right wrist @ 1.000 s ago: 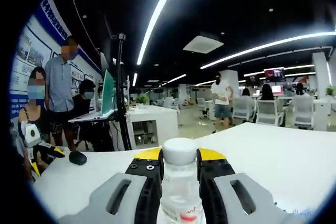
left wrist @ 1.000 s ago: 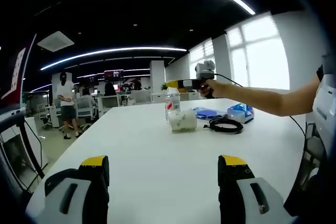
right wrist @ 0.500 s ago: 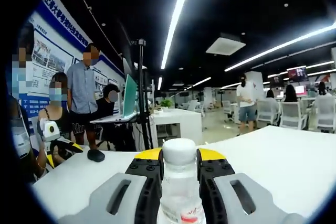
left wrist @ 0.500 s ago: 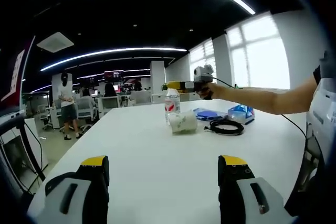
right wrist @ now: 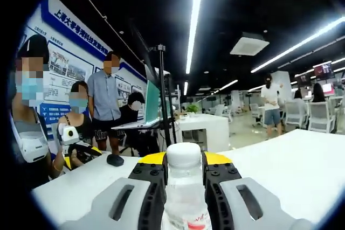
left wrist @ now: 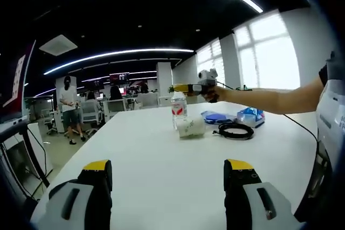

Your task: Arrange the tabletop items into an orderly group along one side of the table until the central work area is clear of visible clutter.

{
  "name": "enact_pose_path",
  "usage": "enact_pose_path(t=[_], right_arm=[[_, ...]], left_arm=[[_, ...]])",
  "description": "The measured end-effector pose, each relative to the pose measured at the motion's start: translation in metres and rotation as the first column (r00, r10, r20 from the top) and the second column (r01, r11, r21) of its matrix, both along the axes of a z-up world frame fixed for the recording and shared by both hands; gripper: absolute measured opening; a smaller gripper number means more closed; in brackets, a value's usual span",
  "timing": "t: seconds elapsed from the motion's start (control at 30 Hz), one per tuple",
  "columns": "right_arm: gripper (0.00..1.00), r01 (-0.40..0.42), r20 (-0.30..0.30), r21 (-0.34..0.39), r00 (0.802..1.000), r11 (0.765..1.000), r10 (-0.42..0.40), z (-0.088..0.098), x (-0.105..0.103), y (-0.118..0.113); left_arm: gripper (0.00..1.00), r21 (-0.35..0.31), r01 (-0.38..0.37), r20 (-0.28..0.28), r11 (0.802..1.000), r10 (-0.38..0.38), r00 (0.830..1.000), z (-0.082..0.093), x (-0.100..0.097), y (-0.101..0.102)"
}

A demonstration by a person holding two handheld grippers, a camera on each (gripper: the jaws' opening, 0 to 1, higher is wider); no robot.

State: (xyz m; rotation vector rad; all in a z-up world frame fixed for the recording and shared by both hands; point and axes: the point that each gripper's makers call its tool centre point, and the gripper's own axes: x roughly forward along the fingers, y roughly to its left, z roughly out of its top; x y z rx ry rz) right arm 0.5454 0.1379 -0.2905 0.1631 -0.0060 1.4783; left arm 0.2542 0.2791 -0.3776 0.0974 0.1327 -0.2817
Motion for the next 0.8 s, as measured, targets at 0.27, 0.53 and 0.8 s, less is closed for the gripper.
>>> enact_pose_path(t=[0.27, 0.53, 0.8], right_arm=[[0.24, -0.061, -0.032, 0.060, 0.998, 0.996, 0.063, -0.001, -0.012, 0.004], [0.25, -0.125, -0.073, 0.099, 0.989, 0.987, 0.132, 0.000, -0.022, 0.013], [0.25, -0.180, -0.067, 0.096, 0.980, 0.979, 0.187, 0.002, -0.025, 0.020]], left_arm=[[0.85, -0.006, -0.003, -0.010, 1.000, 0.003, 1.000, -0.004, 0.003, 0.001], [0.85, -0.015, 0.001, -0.010, 1.000, -0.001, 1.000, -0.006, 0.007, 0.003], [0.85, -0.014, -0.002, -0.018, 1.000, 0.002, 1.000, -0.008, 0.009, 0.005]])
